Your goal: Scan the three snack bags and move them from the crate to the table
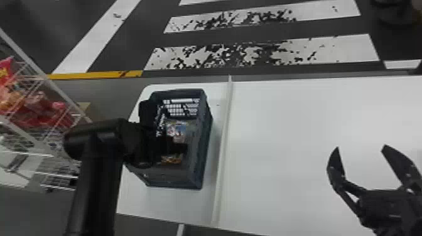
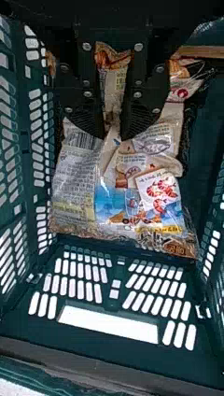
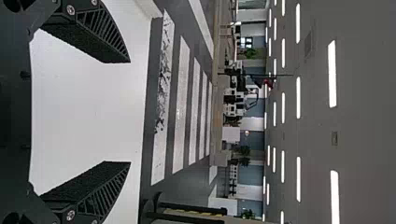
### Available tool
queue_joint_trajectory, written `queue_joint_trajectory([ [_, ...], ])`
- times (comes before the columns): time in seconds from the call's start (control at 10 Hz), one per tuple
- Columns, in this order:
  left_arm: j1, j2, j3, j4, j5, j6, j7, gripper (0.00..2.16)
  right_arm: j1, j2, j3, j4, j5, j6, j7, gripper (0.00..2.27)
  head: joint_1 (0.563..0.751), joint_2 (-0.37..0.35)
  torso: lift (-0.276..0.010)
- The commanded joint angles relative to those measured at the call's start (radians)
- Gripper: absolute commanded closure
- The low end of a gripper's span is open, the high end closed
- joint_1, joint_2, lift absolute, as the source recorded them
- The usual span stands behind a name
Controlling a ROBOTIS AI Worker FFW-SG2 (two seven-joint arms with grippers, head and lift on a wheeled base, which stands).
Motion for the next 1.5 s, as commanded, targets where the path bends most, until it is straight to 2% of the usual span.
queue_joint_trajectory([
  [0.0,0.04,0.001,0.033,-0.067,0.002,0.007,-0.011,2.01,-0.001,0.003,0.002,0.002,-0.01,0.0,-0.001,0.11,0.695,0.253,-0.062],
  [0.3,0.135,0.001,0.099,-0.231,0.006,0.037,-0.017,2.01,0.005,0.004,0.013,-0.007,-0.021,0.0,-0.001,0.11,0.695,0.278,-0.062],
  [0.5,0.184,-0.001,0.147,-0.325,0.031,0.037,-0.017,2.01,0.018,0.004,0.018,-0.019,-0.021,0.0,-0.003,0.11,0.695,0.301,-0.062],
  [0.9,0.242,-0.007,0.161,-0.437,0.042,0.031,-0.031,2.01,0.051,0.003,0.013,-0.044,-0.021,-0.034,-0.024,0.11,0.695,0.316,-0.062],
  [1.4,0.297,-0.018,0.187,-0.561,0.045,0.031,-0.023,2.01,0.068,0.003,0.008,-0.047,-0.021,-0.055,-0.027,0.11,0.695,0.298,-0.062],
])
